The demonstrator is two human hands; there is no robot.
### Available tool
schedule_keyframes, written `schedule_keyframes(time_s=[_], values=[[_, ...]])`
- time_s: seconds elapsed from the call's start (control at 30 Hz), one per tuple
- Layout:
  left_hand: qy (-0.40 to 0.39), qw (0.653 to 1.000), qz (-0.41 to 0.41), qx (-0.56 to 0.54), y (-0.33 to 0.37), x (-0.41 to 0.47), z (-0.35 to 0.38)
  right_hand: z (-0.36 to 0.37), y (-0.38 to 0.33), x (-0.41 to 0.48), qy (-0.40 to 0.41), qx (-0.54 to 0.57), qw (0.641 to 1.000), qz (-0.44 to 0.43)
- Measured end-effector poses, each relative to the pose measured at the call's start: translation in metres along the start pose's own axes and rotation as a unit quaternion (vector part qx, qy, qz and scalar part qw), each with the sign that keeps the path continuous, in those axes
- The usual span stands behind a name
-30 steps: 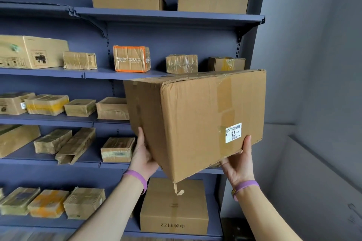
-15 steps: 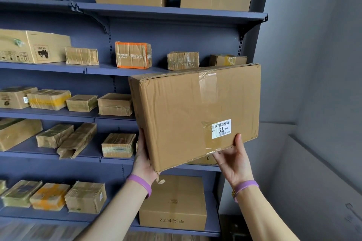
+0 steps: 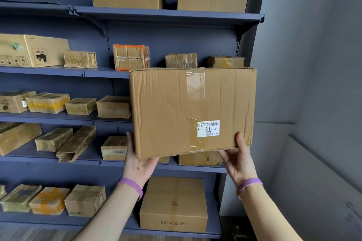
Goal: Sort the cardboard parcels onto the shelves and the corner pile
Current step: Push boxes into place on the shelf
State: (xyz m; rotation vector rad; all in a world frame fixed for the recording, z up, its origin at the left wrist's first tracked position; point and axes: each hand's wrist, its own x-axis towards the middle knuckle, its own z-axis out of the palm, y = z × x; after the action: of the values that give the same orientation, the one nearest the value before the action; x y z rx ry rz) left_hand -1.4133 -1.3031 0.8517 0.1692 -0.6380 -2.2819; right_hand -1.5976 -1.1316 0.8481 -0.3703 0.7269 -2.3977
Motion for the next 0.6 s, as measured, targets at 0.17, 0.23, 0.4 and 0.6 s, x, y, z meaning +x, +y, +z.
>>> schedule_keyframes(time_s=[0.17,0.23,0.4,0.6], values=[[-0.082,0.993,-0.047,-0.073,-0.022,-0.008,0.006,0.011,0.011,-0.001,0.03,0.017,0.998,-0.05],[-0.087,0.991,-0.07,-0.07,-0.031,-0.005,0.01,0.013,0.013,-0.001,0.012,0.006,0.998,-0.068],[-0.032,0.994,-0.082,-0.058,-0.057,0.0,0.03,0.013,0.025,-0.012,-0.003,-0.013,0.997,-0.08],[0.037,0.997,-0.035,-0.061,-0.058,0.005,0.031,0.011,0.026,-0.019,-0.019,-0.051,0.996,-0.065]])
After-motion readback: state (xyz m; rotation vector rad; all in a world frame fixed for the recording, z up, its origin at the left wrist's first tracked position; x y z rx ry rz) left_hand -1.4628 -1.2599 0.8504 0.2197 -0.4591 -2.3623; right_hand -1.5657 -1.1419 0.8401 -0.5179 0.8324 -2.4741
